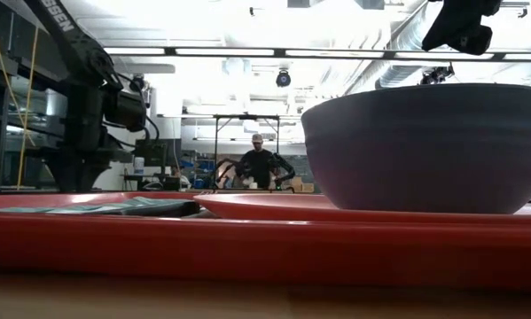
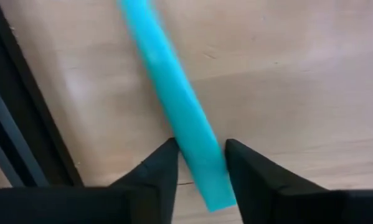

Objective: Set up tray
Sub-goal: Put the green spoon beside the green patterned fork on top of the blue napkin on the red tray

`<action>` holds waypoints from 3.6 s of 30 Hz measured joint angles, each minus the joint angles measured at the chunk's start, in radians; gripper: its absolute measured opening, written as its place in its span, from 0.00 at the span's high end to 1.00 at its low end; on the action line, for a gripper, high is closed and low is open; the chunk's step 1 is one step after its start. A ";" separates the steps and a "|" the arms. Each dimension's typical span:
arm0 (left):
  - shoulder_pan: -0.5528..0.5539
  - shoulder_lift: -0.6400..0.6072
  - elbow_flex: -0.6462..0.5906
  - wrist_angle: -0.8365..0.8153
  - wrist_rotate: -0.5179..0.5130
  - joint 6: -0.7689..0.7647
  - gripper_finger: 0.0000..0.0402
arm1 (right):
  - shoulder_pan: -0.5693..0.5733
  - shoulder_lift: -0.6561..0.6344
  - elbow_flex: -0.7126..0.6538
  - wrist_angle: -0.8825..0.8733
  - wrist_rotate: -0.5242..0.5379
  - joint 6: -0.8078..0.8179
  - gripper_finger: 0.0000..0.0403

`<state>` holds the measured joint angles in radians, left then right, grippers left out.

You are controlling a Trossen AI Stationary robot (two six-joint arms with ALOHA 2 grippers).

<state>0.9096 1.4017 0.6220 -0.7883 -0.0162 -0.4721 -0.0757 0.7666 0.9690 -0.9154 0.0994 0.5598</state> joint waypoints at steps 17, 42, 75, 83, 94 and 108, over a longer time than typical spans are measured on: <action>0.000 -0.002 0.000 -0.027 0.030 0.131 0.82 | 0.000 0.000 0.000 0.000 -0.005 -0.015 1.00; 0.000 -0.678 0.057 -0.248 0.441 0.122 0.83 | 0.000 0.000 0.000 -0.004 -0.031 -0.116 1.00; 0.001 -0.678 0.965 -0.567 0.421 0.079 0.83 | 0.000 0.000 0.000 0.000 -0.002 -0.187 1.00; 0.000 -0.626 0.960 -0.472 0.512 0.127 0.83 | 0.000 0.000 0.000 0.000 -0.002 -0.165 1.00; 0.000 -0.607 0.960 -0.249 0.607 0.109 0.83 | 0.000 0.000 0.000 0.000 -0.001 -0.149 1.00; -0.469 -0.454 0.962 0.064 0.402 0.103 0.83 | 0.000 0.000 0.000 0.000 -0.001 -0.130 1.00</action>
<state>0.4405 0.9473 1.5842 -0.7245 0.3861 -0.3693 -0.0760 0.7666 0.9688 -0.9151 0.0982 0.4297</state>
